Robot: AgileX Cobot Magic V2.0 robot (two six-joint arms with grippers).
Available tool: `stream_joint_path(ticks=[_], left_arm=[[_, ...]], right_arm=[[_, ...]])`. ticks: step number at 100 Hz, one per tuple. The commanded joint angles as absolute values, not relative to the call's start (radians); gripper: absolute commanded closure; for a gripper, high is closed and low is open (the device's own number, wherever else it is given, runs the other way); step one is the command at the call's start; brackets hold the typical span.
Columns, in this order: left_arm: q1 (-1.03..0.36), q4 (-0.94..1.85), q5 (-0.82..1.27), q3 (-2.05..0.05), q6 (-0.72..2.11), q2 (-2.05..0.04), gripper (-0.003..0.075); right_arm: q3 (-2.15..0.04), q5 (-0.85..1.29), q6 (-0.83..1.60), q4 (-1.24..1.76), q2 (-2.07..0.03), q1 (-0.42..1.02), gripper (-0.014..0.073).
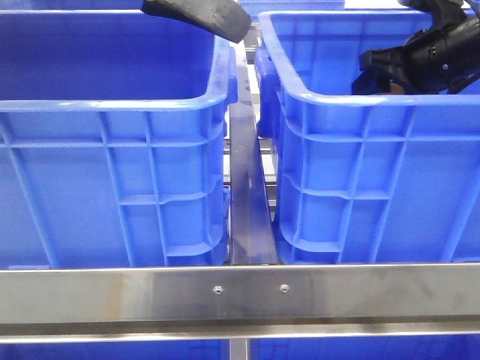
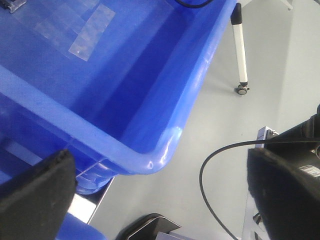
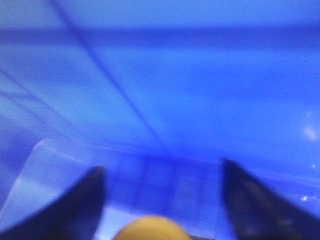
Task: Pick red and yellow buttons and place in box
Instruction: 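Lower the yellow button into the crate and open the right gripper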
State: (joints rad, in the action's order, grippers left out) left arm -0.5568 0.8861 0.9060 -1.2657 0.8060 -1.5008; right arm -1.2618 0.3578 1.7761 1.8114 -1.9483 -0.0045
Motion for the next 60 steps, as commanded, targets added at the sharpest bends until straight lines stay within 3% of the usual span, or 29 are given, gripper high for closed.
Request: stream_joint_path(ticks=[1,37,44,60], left_arm=[[-0.561,0.941,0.889,-1.297,0.798,-1.457,0.007],[-0.561,0.924,0.887,-1.297,0.798,-1.457,0.007],[-0.561,0.917,0.883,-1.297,0.798,-1.457,0.007],[-0.561,0.917,0.877,-1.297,0.798,-1.457,0.0072]], right_arm=[[-1.287,0.391,1.791,1.852,-1.895,-0.007,-0.0004],[-1.235,0.4,1.791,1.853,-1.775,-0.007,0.0025],[-1.193,0.397,1.791,1.853,-1.732,-0.007,0.0126],[-1.084,0.398,1.791,1.853,-1.616,-0.007,0.0522]])
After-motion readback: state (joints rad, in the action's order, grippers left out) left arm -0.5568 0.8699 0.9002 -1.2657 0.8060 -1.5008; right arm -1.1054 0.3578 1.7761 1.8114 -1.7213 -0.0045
